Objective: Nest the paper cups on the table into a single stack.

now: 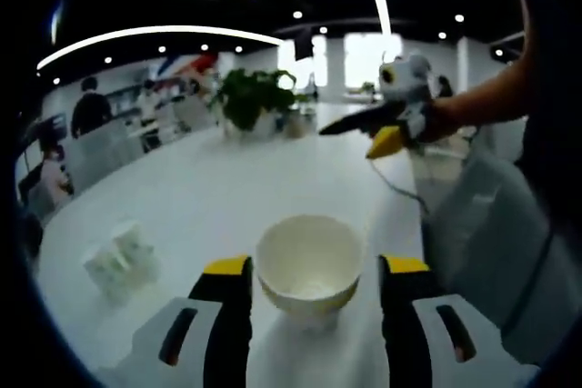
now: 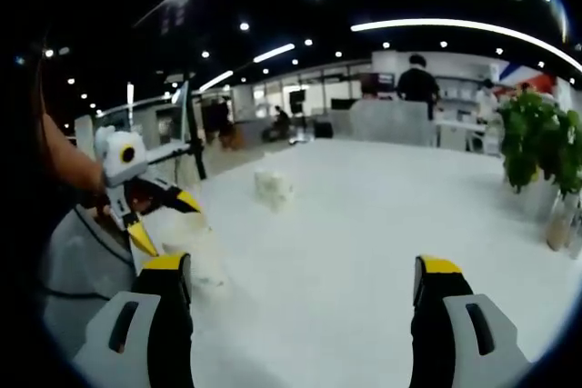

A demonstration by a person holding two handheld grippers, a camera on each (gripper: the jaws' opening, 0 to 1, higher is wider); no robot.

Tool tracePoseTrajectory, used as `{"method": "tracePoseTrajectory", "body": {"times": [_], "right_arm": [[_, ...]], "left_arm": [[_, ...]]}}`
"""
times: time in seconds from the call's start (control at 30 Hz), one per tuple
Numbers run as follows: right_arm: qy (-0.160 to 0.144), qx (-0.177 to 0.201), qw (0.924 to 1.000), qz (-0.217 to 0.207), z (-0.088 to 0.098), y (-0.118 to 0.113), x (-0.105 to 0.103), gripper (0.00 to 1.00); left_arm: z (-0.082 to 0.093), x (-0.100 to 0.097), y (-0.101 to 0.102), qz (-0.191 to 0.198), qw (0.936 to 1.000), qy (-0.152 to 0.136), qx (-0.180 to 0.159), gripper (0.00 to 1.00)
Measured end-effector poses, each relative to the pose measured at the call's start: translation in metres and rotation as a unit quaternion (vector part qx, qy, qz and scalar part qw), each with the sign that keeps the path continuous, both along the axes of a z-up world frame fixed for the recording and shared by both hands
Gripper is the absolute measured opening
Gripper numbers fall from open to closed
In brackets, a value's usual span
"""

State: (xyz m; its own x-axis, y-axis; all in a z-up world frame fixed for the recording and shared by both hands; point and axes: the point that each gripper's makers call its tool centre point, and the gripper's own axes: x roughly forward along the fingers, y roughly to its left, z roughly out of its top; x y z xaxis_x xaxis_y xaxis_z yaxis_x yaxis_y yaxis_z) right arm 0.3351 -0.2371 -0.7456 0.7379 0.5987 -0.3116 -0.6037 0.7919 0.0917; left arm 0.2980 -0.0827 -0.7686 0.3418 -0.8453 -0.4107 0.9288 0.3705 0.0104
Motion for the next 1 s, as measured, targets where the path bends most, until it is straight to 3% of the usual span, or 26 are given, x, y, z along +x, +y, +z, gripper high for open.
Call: {"method": "tracePoseTrajectory", "body": {"times": [0.2, 0.47, 0.73, 1.0], "right_arm": [[-0.002, 0.0, 1.0, 0.001, 0.001, 0.001, 0.001, 1.0], [-0.013, -0.007, 0.9999, 0.007, 0.009, 0.002, 0.008, 1.0], [-0.025, -0.023, 0.9992, 0.019, 0.016, 0.004, 0.016, 1.0], [-0.028, -0.025, 0.999, 0.022, 0.018, 0.005, 0.023, 1.0]], "left_arm": [[0.007, 0.005, 0.011, 0.014, 0.9999, 0.0, -0.007, 0.61], [0.029, 0.025, 0.044, 0.066, 0.9975, -0.011, -0.022, 0.68], [0.046, 0.05, 0.085, 0.135, 0.9898, -0.015, -0.044, 0.73], [0.054, 0.059, 0.115, 0.175, 0.9834, -0.019, -0.046, 0.81]]}}
